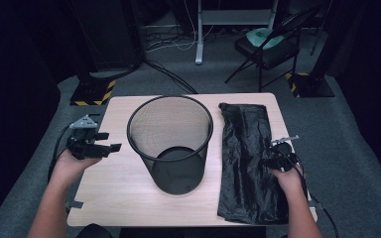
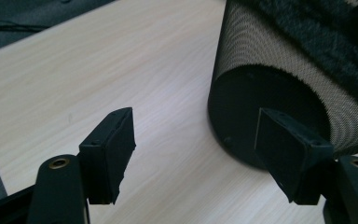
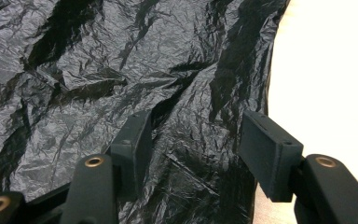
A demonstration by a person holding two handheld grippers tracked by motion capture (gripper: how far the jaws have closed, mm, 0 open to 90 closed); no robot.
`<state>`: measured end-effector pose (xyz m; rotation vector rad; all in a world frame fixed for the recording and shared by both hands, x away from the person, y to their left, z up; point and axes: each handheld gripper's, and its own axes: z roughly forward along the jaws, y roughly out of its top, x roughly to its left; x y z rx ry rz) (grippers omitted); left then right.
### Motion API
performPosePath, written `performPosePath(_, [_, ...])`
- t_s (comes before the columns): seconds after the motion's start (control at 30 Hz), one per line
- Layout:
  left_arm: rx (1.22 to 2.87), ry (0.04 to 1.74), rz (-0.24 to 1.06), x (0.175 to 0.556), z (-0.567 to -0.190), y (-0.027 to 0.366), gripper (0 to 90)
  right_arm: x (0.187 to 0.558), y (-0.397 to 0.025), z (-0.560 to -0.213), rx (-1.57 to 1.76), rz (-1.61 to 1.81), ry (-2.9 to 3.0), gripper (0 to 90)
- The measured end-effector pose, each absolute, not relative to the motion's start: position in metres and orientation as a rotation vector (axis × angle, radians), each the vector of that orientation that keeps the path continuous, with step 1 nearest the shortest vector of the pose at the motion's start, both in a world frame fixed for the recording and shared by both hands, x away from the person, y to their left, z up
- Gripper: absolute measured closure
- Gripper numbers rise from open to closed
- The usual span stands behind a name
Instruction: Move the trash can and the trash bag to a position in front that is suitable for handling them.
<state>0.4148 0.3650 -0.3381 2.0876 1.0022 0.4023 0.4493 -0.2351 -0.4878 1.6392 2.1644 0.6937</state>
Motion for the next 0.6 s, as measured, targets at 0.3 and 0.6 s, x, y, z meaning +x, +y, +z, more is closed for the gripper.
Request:
performPosePath(0.3, [2.041, 0.946, 0.392, 0.407, -0.289, 0.358, 27.6, 0.449, -0.236, -0.49, 1.636, 0.69, 2.165, 43.1])
performPosePath(0.6, [2.038, 0.857, 0.365, 0.407, -0.257, 0.342, 27.0, 0.45, -0.237, -0.492, 1.649, 0.698, 2.169, 43.1])
